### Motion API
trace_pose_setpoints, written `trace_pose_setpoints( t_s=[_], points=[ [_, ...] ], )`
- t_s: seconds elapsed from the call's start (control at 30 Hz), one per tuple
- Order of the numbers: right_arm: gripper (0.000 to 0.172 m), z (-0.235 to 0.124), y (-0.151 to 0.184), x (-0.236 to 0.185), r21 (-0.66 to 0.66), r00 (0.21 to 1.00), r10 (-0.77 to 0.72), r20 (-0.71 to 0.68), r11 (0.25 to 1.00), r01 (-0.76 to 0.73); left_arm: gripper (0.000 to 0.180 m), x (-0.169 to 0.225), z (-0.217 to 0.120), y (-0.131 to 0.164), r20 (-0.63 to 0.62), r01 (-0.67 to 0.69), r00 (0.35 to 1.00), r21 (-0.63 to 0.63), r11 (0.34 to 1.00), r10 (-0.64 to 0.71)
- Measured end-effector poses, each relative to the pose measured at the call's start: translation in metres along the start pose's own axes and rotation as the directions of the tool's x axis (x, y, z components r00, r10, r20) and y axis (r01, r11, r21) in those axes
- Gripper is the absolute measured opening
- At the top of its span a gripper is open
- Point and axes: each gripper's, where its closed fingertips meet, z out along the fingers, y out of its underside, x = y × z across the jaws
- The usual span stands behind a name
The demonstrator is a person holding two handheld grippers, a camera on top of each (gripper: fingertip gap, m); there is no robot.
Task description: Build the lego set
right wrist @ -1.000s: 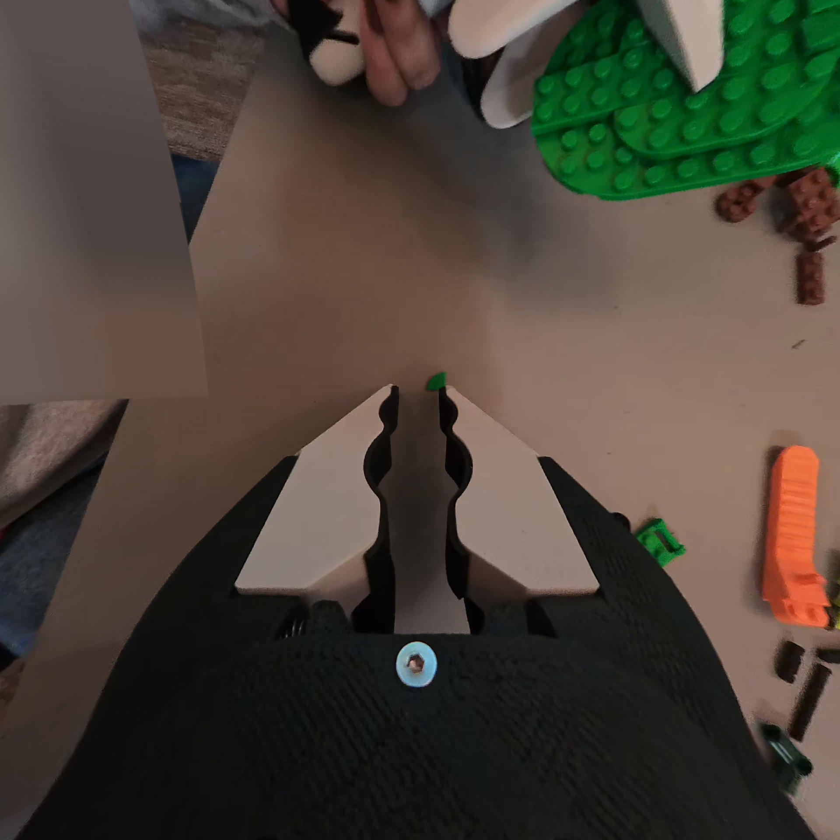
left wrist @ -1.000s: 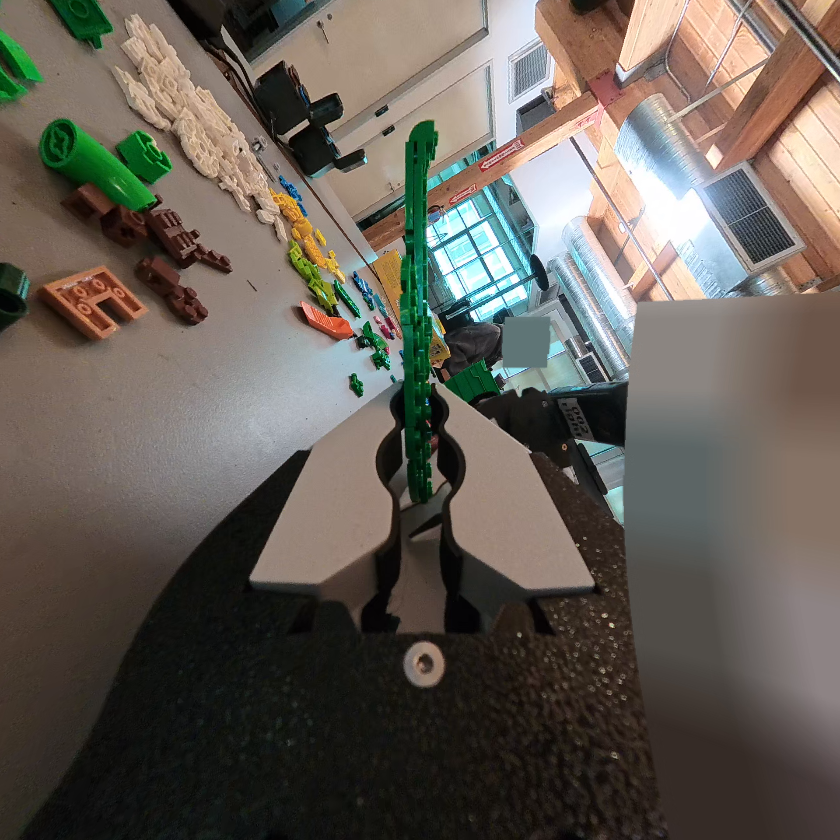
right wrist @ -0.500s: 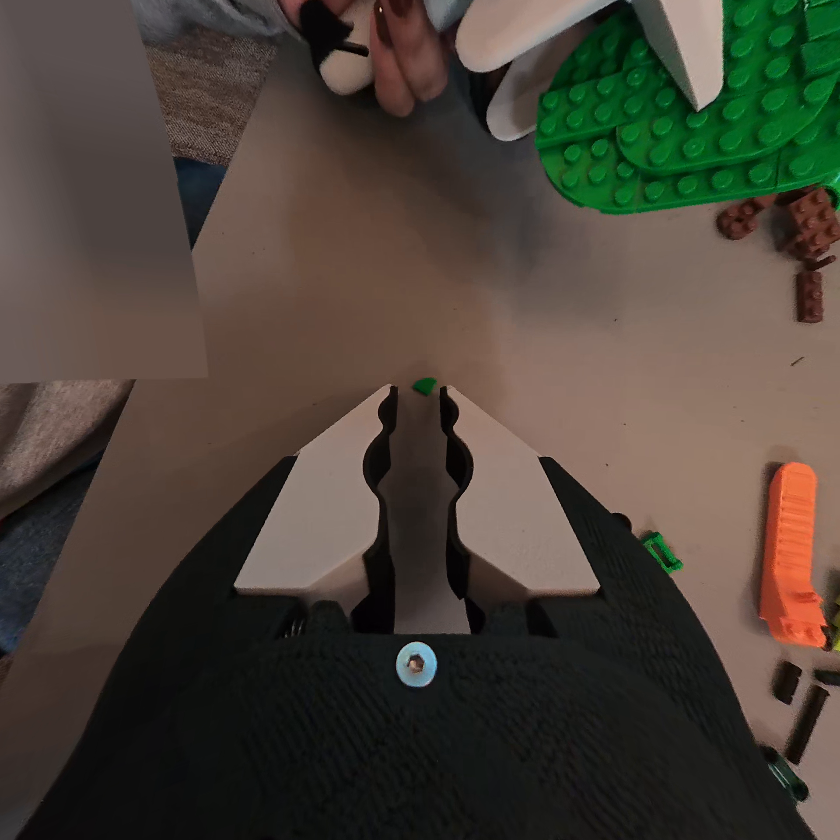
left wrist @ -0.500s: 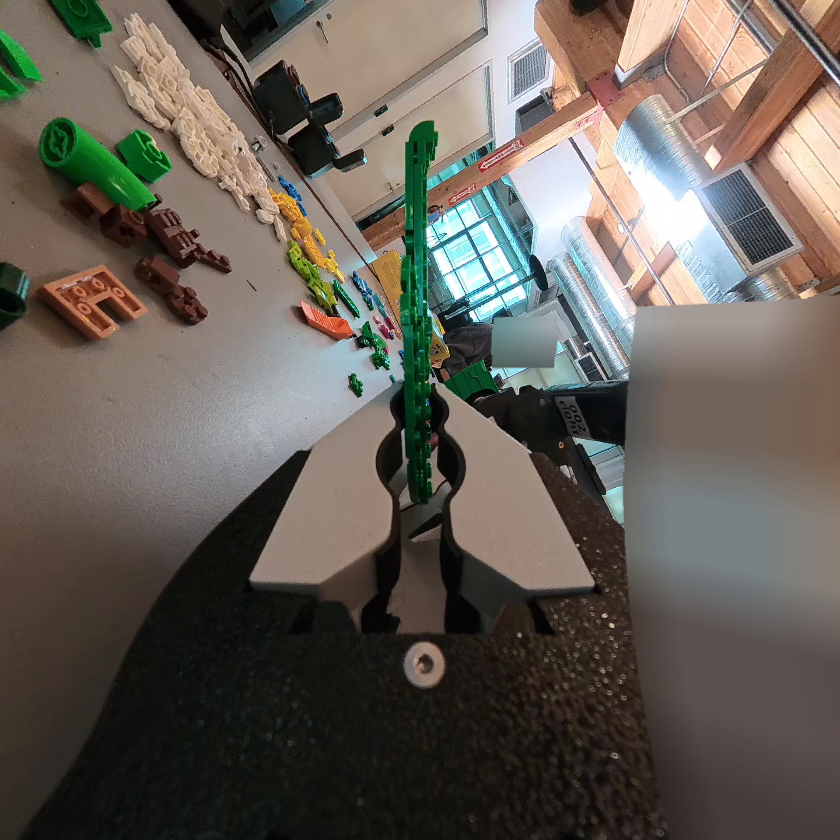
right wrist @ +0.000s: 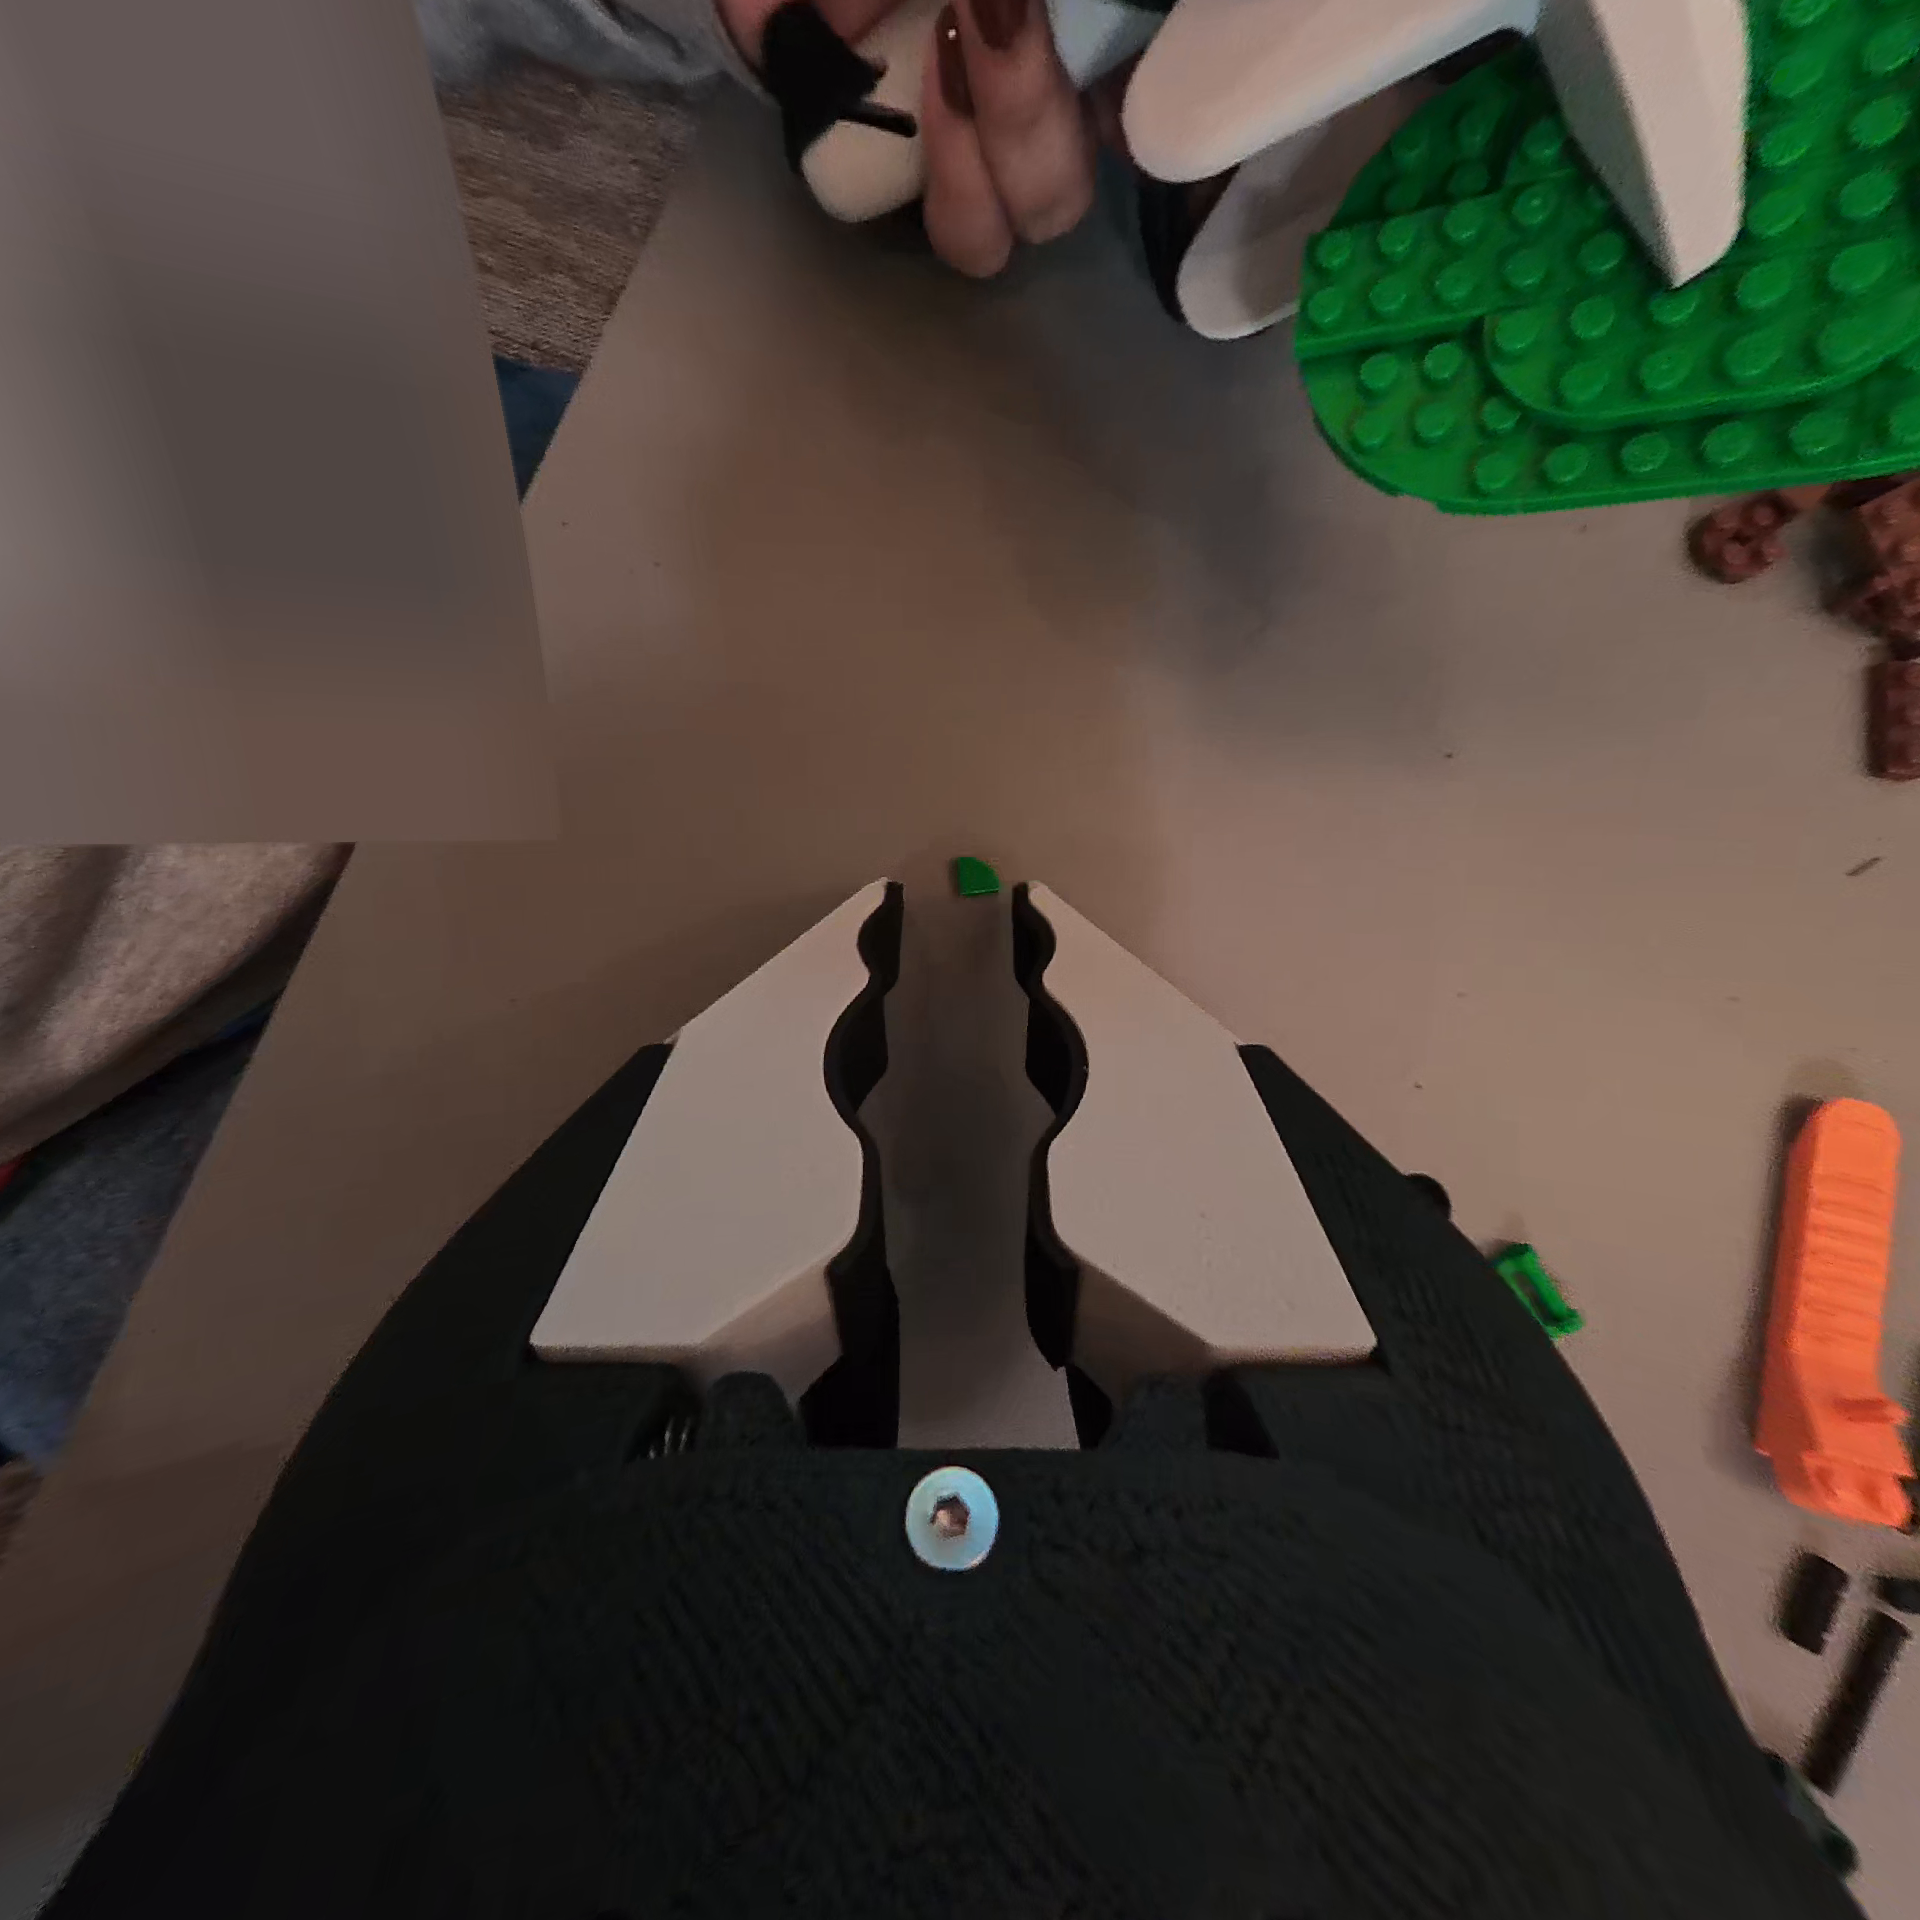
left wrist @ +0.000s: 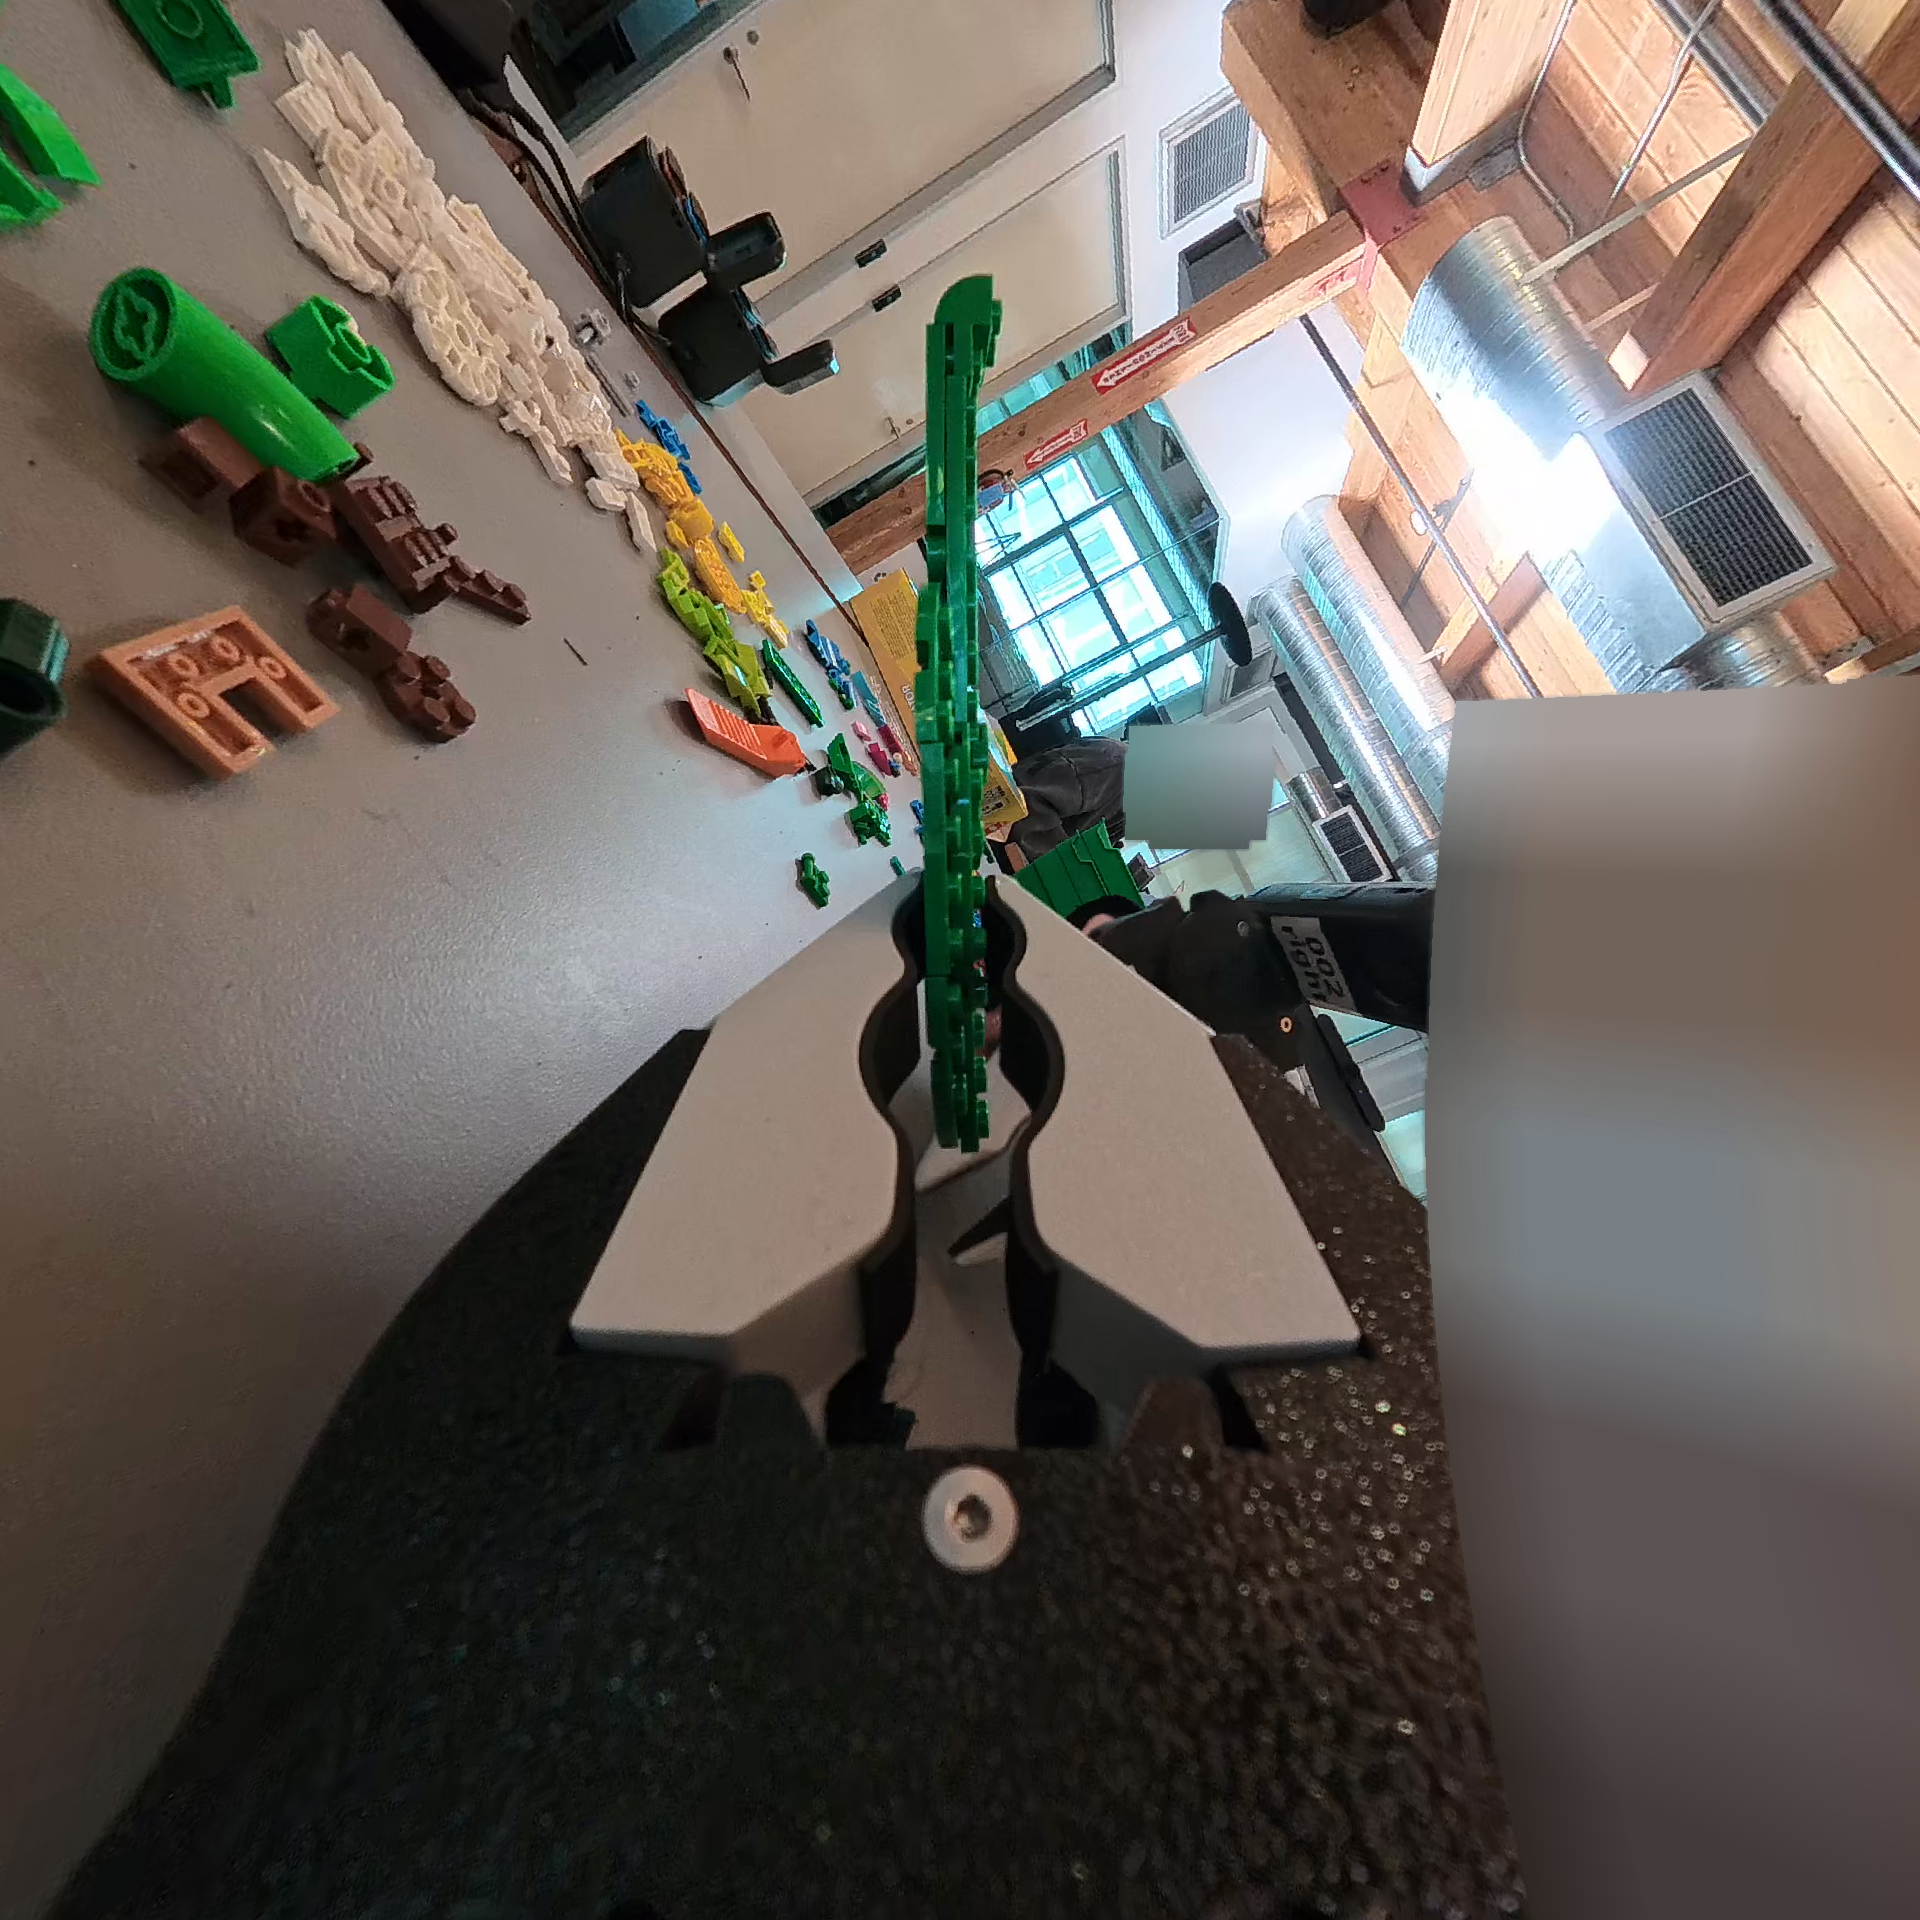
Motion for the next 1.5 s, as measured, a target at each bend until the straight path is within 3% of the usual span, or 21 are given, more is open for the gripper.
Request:
trace_pose_setpoints(
  t_s=[0.23, 0.9, 1.0, 1.13, 1.23, 1.5],
  points=[
    [0.026, 0.004, 0.000, 0.001, 0.021, 0.998, -0.061, 0.021, 0.998, 0.061, 0.005, 0.000, 0.000, 0.000, -0.002, 0.001, 1.000, -0.001, 1.000, -0.001],
    [0.007, 0.009, -0.001, 0.003, 0.034, 0.996, -0.078, 0.045, 0.997, 0.076, 0.005, -0.002, 0.000, 0.000, 0.010, 0.004, 1.000, 0.004, 1.000, -0.004],
    [0.006, 0.002, -0.012, 0.015, 0.055, 0.995, -0.093, -0.046, 0.994, 0.096, 0.005, -0.006, 0.002, 0.004, 0.050, 0.033, 0.998, 0.003, 0.999, -0.033],
    [0.006, -0.025, -0.054, 0.052, 0.144, 0.951, -0.088, -0.298, 0.980, 0.136, 0.005, -0.003, 0.006, 0.016, 0.034, 0.125, 0.992, 0.002, 0.992, -0.125],
    [0.006, -0.035, -0.069, 0.067, 0.128, 0.917, -0.091, -0.388, 0.980, 0.152, 0.005, 0.001, 0.010, 0.026, 0.015, 0.184, 0.983, -0.001, 0.983, -0.184],
    [0.006, -0.030, -0.060, 0.072, 0.029, 0.931, -0.083, -0.354, 0.995, 0.100, 0.005, 0.012, 0.016, 0.048, -0.018, 0.263, 0.964, -0.008, 0.965, -0.264]
  ],
)
